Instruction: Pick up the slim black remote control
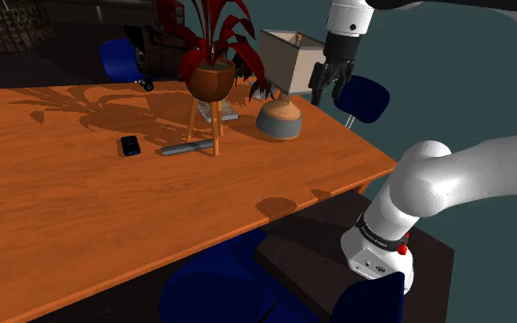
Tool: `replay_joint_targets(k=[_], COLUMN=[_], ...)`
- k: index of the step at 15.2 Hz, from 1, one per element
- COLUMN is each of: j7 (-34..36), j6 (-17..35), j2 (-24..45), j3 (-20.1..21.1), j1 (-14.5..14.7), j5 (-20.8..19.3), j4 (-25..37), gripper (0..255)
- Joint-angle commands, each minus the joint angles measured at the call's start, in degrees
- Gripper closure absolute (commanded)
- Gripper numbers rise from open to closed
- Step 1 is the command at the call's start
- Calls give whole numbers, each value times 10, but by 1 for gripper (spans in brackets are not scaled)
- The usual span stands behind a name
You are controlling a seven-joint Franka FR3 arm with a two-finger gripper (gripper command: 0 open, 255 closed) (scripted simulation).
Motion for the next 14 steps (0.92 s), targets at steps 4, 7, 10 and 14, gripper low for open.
replay_joint_targets(k=[4,7,10,14], j7=[-60,-119,-176,-251], j6=[57,110,159,216], j2=[56,116,178,262], j3=[-16,-30,-40,-50], j1=[17,34,51,73], j5=[-14,-24,-29,-31], j4=[3,14,32,64], gripper=[0,0,0,0])
